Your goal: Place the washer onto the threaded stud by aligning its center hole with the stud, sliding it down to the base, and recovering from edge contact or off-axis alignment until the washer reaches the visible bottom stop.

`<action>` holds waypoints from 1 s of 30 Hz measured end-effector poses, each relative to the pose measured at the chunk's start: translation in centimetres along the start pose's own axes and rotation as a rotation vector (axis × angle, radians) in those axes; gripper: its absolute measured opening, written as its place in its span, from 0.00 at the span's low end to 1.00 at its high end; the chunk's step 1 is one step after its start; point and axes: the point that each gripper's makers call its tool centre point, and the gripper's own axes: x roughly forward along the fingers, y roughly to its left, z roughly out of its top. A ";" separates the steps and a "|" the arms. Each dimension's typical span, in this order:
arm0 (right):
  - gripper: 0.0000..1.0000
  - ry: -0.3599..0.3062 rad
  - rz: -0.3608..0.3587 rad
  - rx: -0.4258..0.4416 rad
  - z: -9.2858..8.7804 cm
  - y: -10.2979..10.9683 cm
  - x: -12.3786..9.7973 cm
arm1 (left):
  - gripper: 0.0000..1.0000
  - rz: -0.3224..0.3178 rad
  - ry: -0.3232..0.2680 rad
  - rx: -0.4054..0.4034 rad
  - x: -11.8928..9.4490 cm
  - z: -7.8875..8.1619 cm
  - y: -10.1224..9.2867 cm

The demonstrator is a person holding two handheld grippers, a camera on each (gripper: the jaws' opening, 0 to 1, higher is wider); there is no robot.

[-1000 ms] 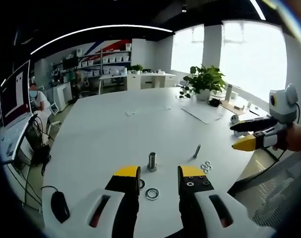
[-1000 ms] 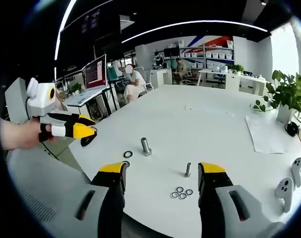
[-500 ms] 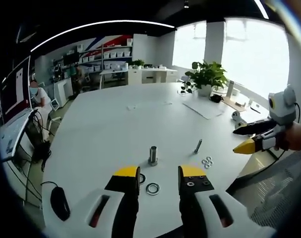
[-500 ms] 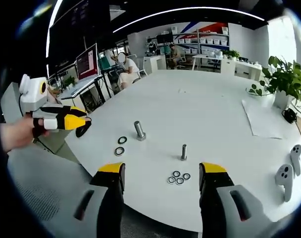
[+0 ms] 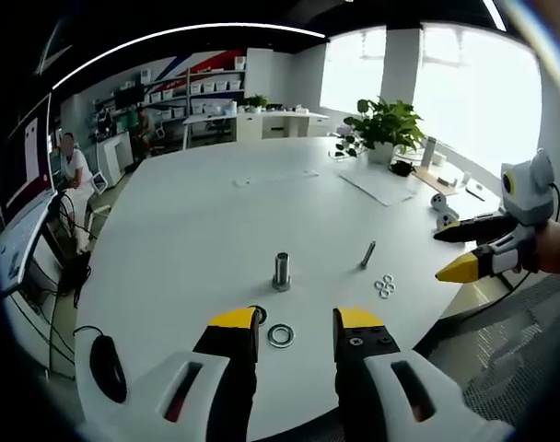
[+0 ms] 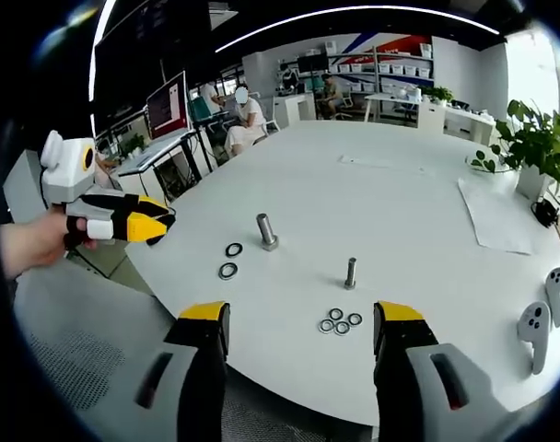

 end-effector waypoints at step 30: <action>0.63 0.060 -0.068 -0.022 -1.3 -1.6 -0.3 | 0.30 -0.003 0.033 0.014 0.1 -0.8 -0.3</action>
